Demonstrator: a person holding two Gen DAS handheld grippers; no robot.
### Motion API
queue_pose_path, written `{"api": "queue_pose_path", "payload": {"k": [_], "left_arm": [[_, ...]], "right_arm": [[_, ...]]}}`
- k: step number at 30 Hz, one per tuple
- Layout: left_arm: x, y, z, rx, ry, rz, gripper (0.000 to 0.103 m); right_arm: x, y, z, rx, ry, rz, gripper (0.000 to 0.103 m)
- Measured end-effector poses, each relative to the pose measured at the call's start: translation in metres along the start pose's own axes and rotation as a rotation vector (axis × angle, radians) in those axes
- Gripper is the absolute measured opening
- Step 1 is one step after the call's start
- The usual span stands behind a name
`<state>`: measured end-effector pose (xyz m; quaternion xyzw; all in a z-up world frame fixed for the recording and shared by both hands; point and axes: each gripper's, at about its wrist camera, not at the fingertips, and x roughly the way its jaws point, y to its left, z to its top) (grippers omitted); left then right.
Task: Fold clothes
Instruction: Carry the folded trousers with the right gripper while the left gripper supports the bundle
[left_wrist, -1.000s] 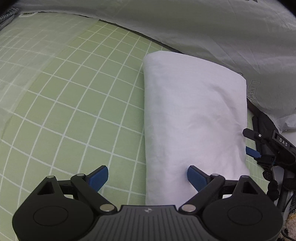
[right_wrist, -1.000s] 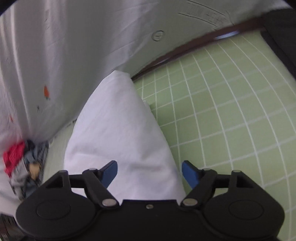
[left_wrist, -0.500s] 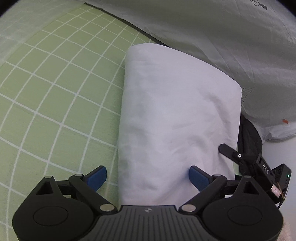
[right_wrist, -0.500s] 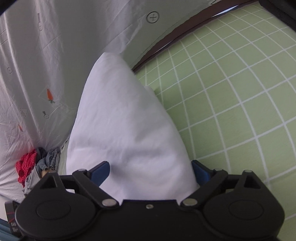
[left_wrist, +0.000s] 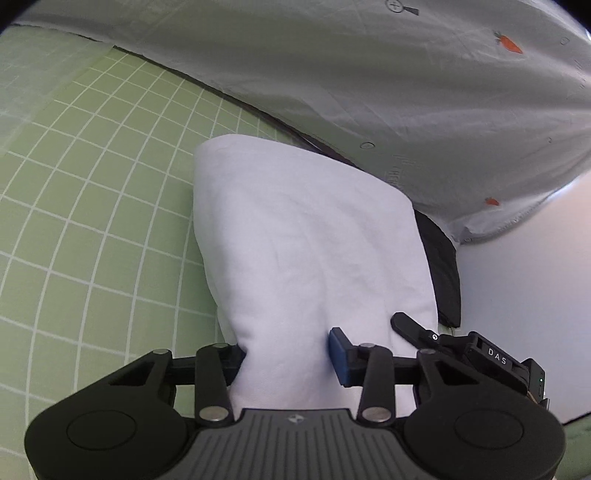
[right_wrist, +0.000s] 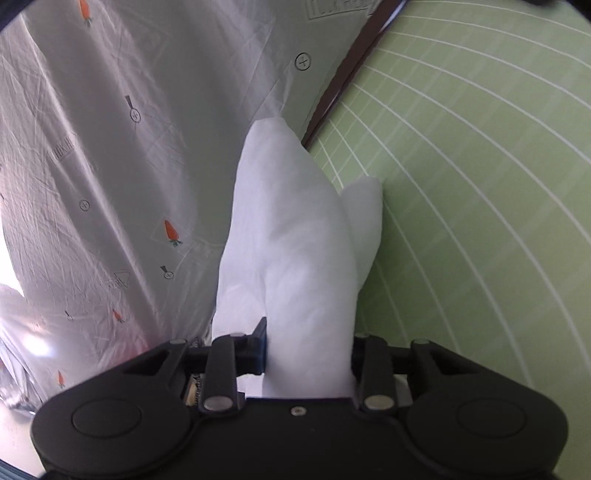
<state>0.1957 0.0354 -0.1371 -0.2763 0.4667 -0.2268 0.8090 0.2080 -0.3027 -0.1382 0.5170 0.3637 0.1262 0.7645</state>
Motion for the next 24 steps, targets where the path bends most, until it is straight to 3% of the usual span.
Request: {"api": "queue_pose_path", "payload": {"k": [8, 13, 18, 24], "left_arm": [[-0.036, -0.032, -0.032, 0.122, 0.042, -0.076, 0.042], [-0.034, -0.074, -0.032, 0.159, 0.04, -0.104, 0.042], [-0.011, -0.135, -0.026, 0.196, 0.01, -0.129, 0.042], [0.057, -0.231, -0.023, 0.195, -0.06, -0.186, 0.041]], "right_arm": [[-0.07, -0.001, -0.068, 0.094, -0.144, 0.004, 0.032], [-0.115, -0.009, -0.069, 0.104, -0.213, 0.021, 0.032], [-0.155, -0.02, -0.037, 0.081, -0.266, 0.054, 0.032], [-0.223, -0.051, 0.056, -0.004, -0.29, 0.089, 0.032]]}}
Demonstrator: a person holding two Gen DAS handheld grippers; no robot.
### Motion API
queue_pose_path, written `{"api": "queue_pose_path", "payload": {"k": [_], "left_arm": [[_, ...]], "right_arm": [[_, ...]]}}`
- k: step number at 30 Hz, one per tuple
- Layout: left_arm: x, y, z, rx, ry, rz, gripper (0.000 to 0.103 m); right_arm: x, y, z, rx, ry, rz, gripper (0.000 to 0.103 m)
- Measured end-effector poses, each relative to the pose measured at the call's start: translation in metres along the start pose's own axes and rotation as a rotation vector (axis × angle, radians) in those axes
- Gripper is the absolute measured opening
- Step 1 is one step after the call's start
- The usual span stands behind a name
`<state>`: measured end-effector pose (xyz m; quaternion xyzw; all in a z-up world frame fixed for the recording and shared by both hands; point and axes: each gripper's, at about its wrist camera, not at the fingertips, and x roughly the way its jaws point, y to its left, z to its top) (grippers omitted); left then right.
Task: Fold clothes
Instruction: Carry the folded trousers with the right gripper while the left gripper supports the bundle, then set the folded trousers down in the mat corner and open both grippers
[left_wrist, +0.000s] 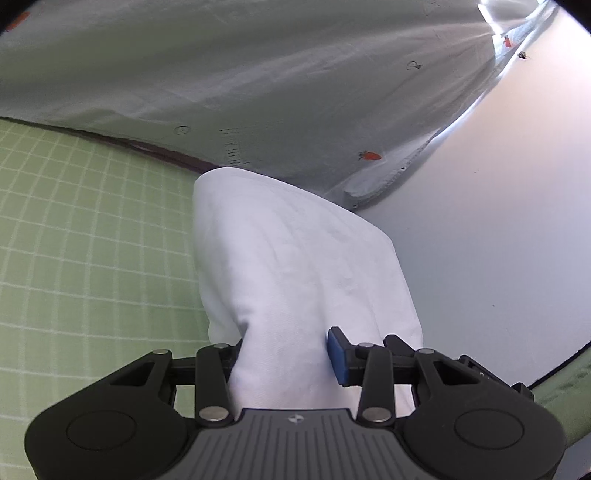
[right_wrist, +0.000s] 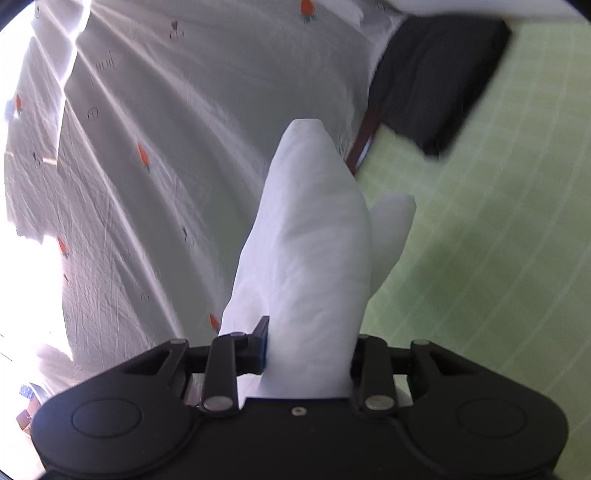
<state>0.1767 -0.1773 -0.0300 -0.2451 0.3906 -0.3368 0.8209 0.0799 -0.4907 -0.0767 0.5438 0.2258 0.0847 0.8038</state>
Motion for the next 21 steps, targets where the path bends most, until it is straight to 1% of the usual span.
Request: {"api": "queue_pose_path", "payload": {"k": [4, 7, 10, 12, 13, 14, 15, 16, 17, 18, 19, 20, 21], "left_arm": [[0.068, -0.05, 0.027, -0.017, -0.01, -0.067, 0.041], [0.115, -0.087, 0.061, 0.03, -0.052, -0.096, 0.041], [0.166, -0.105, 0.1, 0.046, -0.097, -0.125, 0.042], [0.207, -0.107, 0.12, 0.072, -0.112, -0.099, 0.046], [0.233, -0.105, 0.129, 0.097, -0.097, -0.035, 0.054], [0.26, -0.104, 0.137, 0.122, -0.082, 0.03, 0.063], [0.281, -0.1, 0.142, 0.177, -0.064, 0.142, 0.066], [0.298, -0.095, 0.142, 0.226, -0.056, 0.247, 0.067], [0.314, -0.09, 0.142, 0.274, -0.048, 0.351, 0.068], [0.325, -0.082, 0.14, 0.299, -0.03, 0.405, 0.068], [0.33, -0.073, 0.138, 0.295, -0.001, 0.425, 0.071], [0.335, -0.064, 0.137, 0.29, 0.028, 0.445, 0.074], [0.336, -0.056, 0.134, 0.274, 0.044, 0.452, 0.076]], "right_arm": [[-0.026, -0.004, 0.088, -0.095, -0.041, 0.011, 0.032], [-0.033, 0.001, 0.157, -0.177, -0.059, 0.02, 0.032], [-0.019, 0.002, 0.226, -0.268, -0.071, 0.045, 0.032], [0.007, -0.011, 0.265, -0.294, -0.081, 0.005, 0.033], [0.022, -0.018, 0.284, -0.303, -0.086, -0.023, 0.037], [0.037, -0.026, 0.303, -0.313, -0.09, -0.051, 0.054], [0.054, -0.035, 0.317, -0.337, -0.087, -0.1, 0.083], [0.077, -0.046, 0.323, -0.386, -0.059, -0.189, 0.092], [0.101, -0.057, 0.325, -0.446, -0.014, -0.298, 0.092], [0.126, -0.068, 0.328, -0.506, 0.032, -0.407, 0.088], [0.142, -0.076, 0.327, -0.551, 0.055, -0.485, 0.088], [0.151, -0.082, 0.321, -0.584, 0.057, -0.534, 0.088], [0.155, -0.086, 0.315, -0.601, 0.048, -0.552, 0.09]]}}
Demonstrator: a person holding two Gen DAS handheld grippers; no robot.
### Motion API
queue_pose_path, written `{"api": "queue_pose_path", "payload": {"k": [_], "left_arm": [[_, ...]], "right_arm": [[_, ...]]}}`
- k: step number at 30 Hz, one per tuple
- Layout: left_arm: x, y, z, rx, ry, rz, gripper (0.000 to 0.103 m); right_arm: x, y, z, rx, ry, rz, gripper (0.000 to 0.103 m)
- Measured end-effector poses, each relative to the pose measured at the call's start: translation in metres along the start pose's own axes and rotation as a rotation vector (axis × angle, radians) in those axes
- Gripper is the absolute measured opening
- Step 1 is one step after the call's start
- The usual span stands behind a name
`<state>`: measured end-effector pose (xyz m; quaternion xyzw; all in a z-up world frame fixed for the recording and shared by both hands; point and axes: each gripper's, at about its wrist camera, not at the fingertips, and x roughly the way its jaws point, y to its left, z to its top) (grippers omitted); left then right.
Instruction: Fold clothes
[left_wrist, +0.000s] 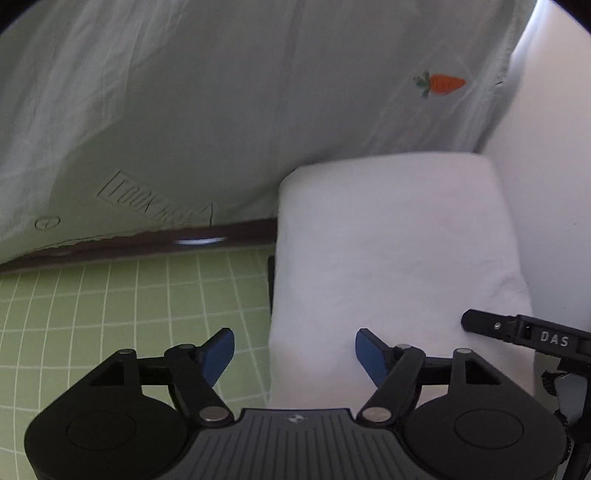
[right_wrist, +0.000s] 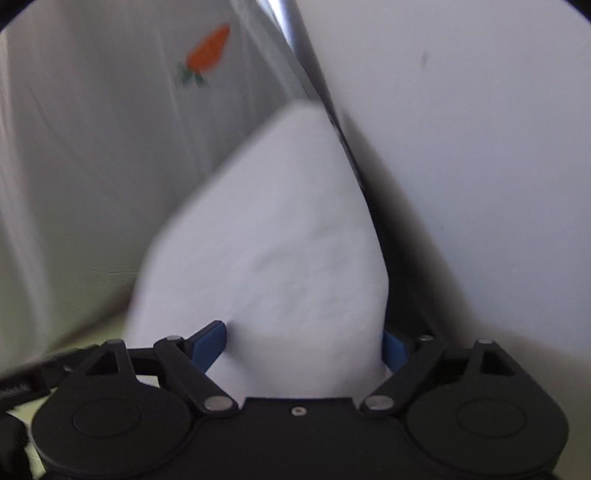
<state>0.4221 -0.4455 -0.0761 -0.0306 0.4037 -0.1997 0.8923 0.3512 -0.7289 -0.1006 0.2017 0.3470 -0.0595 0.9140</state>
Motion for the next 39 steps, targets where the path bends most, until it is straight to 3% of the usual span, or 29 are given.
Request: {"api": "queue_pose_path", "payload": {"k": [2, 6, 10, 14, 18, 21, 26, 30, 39], "left_arm": [[0.003, 0.008, -0.009, -0.012, 0.015, 0.002, 0.082], [-0.006, 0.012, -0.022, 0.01, 0.014, 0.005, 0.084], [-0.033, 0.0, -0.025, 0.048, -0.04, -0.035, 0.1], [-0.09, -0.018, -0.03, 0.107, -0.116, -0.136, 0.103], [-0.153, -0.031, -0.046, 0.121, -0.204, -0.124, 0.103], [-0.2, -0.032, -0.064, 0.08, -0.252, -0.177, 0.103], [-0.251, -0.042, -0.106, 0.16, -0.308, -0.119, 0.103], [-0.264, -0.05, -0.136, 0.262, -0.284, -0.08, 0.103], [-0.288, -0.06, -0.176, 0.272, -0.242, -0.146, 0.103]], "right_arm": [[-0.005, 0.003, -0.014, 0.005, -0.045, -0.008, 0.091], [-0.023, 0.015, -0.036, -0.061, -0.072, -0.082, 0.096], [-0.055, 0.029, -0.053, -0.112, -0.129, -0.134, 0.102], [-0.102, 0.057, -0.063, -0.178, -0.229, -0.183, 0.102], [-0.158, 0.081, -0.076, -0.178, -0.308, -0.148, 0.103], [-0.195, 0.1, -0.093, -0.191, -0.328, -0.148, 0.103], [-0.241, 0.117, -0.132, -0.184, -0.309, -0.161, 0.103], [-0.264, 0.123, -0.162, -0.163, -0.269, -0.172, 0.103], [-0.308, 0.119, -0.212, -0.17, -0.247, -0.263, 0.103]]}}
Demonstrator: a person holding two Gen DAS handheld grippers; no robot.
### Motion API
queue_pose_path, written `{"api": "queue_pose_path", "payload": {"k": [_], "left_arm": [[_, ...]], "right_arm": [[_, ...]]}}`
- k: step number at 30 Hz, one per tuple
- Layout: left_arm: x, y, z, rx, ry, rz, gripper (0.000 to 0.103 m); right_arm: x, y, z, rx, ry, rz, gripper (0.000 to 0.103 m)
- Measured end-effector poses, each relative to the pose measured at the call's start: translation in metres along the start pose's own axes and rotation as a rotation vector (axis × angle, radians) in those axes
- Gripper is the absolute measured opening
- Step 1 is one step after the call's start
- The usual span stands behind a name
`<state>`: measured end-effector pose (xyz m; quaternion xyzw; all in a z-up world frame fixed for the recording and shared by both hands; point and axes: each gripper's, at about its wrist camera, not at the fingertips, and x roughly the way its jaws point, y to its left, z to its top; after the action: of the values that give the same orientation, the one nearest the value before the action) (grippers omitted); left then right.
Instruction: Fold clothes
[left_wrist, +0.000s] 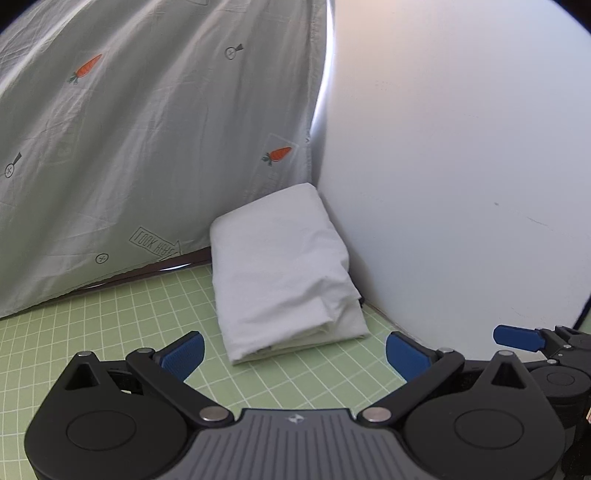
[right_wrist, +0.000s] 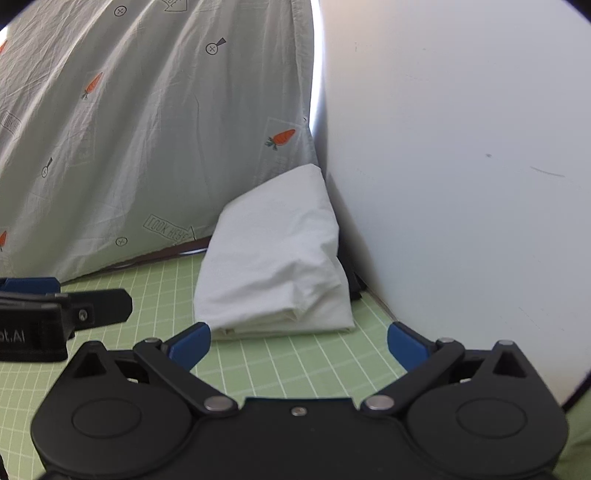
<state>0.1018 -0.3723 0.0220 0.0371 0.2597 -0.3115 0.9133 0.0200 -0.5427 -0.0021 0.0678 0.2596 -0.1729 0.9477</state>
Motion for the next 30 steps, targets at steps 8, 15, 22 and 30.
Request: {"api": "queue_pose_path", "payload": {"k": [8, 15, 22, 30], "left_arm": [[-0.009, -0.02, -0.02, 0.015, 0.008, -0.024, 0.103], [-0.013, -0.028, -0.02, 0.008, -0.006, -0.029, 0.103], [-0.01, -0.03, -0.019, 0.012, 0.01, -0.02, 0.103], [-0.008, -0.03, -0.02, -0.003, 0.03, -0.032, 0.103]], "right_arm": [[-0.008, -0.021, -0.021, 0.01, 0.029, -0.015, 0.103], [-0.005, -0.03, -0.025, 0.007, 0.041, -0.01, 0.103], [-0.002, -0.034, -0.026, 0.014, 0.043, -0.003, 0.103], [0.0, -0.037, -0.026, 0.016, 0.047, 0.004, 0.103]]}}
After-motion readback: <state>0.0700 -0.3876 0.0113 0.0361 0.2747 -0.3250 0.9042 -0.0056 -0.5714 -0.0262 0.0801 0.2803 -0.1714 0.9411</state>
